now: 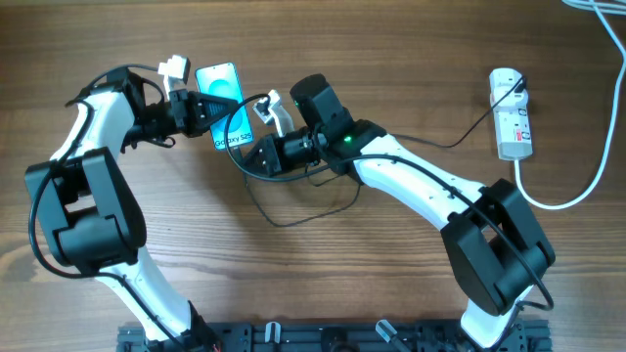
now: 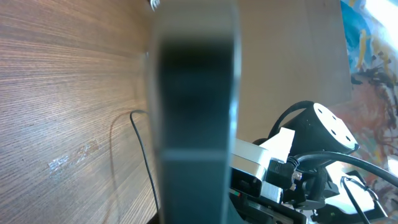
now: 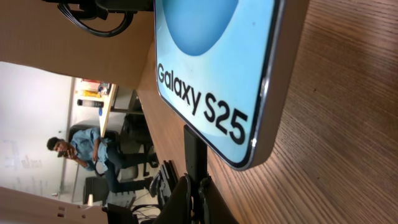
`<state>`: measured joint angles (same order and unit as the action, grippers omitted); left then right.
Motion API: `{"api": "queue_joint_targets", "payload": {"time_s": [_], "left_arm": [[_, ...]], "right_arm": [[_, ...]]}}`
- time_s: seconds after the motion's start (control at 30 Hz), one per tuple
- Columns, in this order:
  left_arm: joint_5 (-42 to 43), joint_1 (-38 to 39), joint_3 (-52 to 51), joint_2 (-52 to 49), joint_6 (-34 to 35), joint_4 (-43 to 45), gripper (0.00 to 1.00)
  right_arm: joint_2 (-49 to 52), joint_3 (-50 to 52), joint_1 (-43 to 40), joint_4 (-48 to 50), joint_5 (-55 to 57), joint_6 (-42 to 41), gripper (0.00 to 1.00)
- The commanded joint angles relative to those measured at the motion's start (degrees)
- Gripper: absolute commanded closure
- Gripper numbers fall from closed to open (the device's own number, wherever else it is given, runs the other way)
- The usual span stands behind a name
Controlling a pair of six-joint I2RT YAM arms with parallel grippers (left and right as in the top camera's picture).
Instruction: Plug charger to phone and switch on socket
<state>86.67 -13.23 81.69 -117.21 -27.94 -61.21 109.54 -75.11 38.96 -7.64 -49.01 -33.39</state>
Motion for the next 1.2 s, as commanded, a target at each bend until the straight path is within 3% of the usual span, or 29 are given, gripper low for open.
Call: {"api": "queue_joint_targets", "payload": {"time_s": [0.0, 1.17], "left_arm": [[1.3, 0.0, 0.0, 0.1, 0.1, -0.1, 0.96], [-0.4, 2.3, 0.0, 0.1, 0.1, 0.0, 0.96]], "right_arm": [[-2.0, -0.2, 0.0, 0.5, 1.0, -0.7, 0.95], [-2.0, -0.2, -0.7, 3.0, 1.6, -2.6, 0.95]]}}
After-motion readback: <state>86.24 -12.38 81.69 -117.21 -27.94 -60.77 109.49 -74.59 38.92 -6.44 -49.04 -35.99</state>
